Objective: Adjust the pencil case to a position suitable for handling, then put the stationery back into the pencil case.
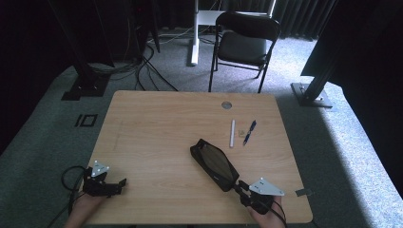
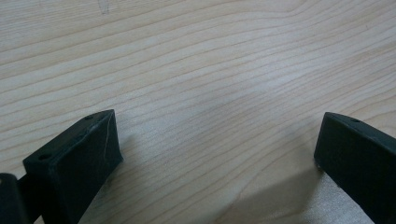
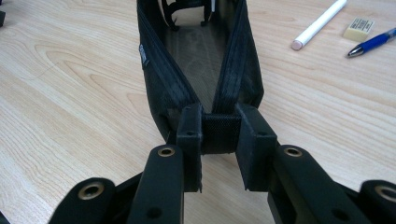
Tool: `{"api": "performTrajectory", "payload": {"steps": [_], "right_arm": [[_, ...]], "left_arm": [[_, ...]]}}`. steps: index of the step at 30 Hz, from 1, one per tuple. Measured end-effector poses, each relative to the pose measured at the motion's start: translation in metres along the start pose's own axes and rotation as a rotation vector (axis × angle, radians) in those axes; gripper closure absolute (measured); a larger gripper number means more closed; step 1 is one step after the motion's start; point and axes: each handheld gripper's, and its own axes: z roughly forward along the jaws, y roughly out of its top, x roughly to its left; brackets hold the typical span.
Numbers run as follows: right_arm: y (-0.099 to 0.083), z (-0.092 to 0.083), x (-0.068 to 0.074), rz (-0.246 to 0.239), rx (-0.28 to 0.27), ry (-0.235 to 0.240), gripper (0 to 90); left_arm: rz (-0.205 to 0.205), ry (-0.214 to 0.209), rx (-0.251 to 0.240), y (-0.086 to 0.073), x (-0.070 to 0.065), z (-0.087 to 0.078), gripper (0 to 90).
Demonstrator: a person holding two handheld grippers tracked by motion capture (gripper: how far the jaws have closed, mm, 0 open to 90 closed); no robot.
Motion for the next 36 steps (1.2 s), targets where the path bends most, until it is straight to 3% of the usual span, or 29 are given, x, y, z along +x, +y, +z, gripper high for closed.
{"api": "performTrajectory", "payload": {"steps": [7,22,29,36], "right_arm": [[0.005,-0.002,0.0,0.001,-0.016,0.003,60.3],[0.026,-0.009,-0.007,0.023,-0.097,-0.002,47.8],[0.037,-0.012,-0.017,0.027,-0.129,-0.043,41.2],[0.048,-0.007,-0.031,0.033,-0.144,-0.081,41.2]], "left_arm": [[0.0,0.0,0.0,0.0,0.0,0.0,0.6],[0.0,0.0,0.0,0.0,0.0,0.0,0.6],[0.0,0.0,0.0,0.0,0.0,0.0,0.6],[0.0,0.0,0.0,0.0,0.0,0.0,0.6]]}}
